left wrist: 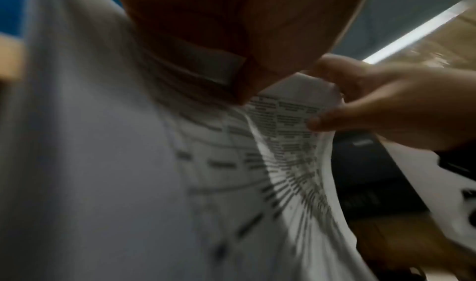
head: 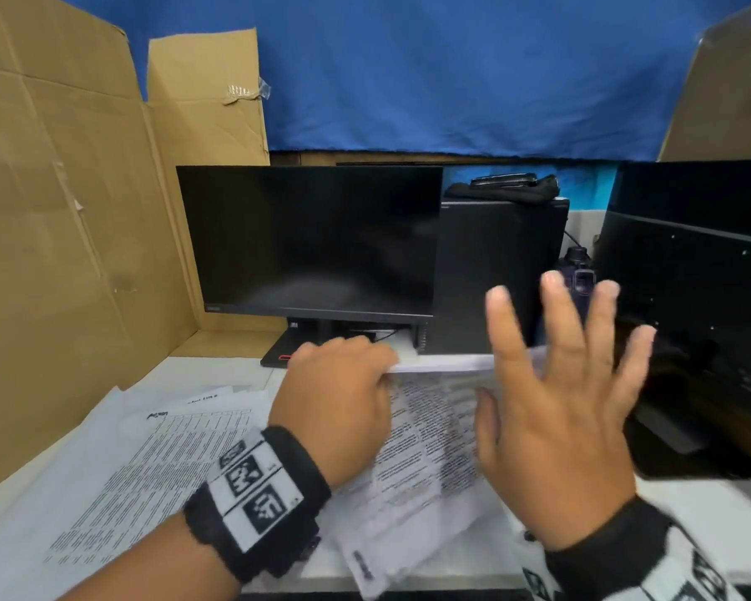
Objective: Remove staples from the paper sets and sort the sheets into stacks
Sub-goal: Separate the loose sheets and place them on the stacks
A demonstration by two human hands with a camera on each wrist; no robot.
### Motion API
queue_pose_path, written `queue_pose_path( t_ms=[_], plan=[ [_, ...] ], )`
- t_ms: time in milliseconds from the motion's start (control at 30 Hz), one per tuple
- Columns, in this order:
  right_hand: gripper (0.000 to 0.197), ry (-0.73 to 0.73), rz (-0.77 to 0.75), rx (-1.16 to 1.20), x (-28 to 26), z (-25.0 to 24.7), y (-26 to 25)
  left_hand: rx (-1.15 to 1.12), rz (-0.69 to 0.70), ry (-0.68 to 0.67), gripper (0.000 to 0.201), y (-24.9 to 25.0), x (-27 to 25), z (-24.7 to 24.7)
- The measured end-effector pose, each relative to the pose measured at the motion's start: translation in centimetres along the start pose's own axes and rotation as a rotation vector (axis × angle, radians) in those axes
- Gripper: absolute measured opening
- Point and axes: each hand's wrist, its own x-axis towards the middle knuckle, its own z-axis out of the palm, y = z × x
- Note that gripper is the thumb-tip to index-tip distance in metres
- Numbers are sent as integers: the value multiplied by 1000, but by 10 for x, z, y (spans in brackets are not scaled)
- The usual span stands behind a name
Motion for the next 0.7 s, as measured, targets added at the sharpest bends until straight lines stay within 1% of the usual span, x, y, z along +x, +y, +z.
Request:
queue_pose_path(
  t_ms=[67,100,133,200,233,267,333,367,400,433,467,500,533,567,600,633,667,700],
  plan=[
    [84,13,-31,-57,-4,3,-2,181,154,-16,9,16,5,-9],
    [74,-18,-39,-71,-5,5,-1,237,217,-16,6,24,5,-12],
    [58,-73,-58,-63,-6,7,0,274,263,-4,8,28,4,-11],
    [26,-189,-78,0,-10,10,2,312,334,85,10,31,3,-7],
    [18,-240,-60,27,-10,10,5,312,339,139,11,31,3,-5],
    [16,-294,-22,45,-8,10,9,322,292,175,25,30,2,-4],
    [15,-348,93,89,0,10,20,330,96,191,79,19,1,-3],
    [14,-346,157,129,4,11,28,271,-29,168,101,12,1,-4],
    [12,-338,223,192,9,12,37,150,-142,146,116,5,0,-5],
    [11,-324,298,301,13,13,46,-27,-248,137,126,-3,-1,-4],
    [12,-310,373,441,17,15,54,-240,-347,132,132,-11,-1,-1],
    [15,-308,438,587,19,18,58,-465,-446,103,133,-17,-2,4],
    [18,-307,496,721,19,21,58,-686,-545,46,128,-21,-3,10],
    [20,-310,545,831,19,25,55,-897,-628,-35,116,-23,-6,16],
    [21,-310,583,916,16,29,50,-1072,-683,-109,94,-25,-10,24],
    [21,-313,607,974,13,33,45,-1179,-729,-128,66,-28,-12,33],
    [22,-317,626,1018,10,36,38,-1225,-767,-105,44,-29,-14,39],
    [23,-322,636,1053,7,38,33,-1239,-781,-58,34,-29,-16,42]
  ],
)
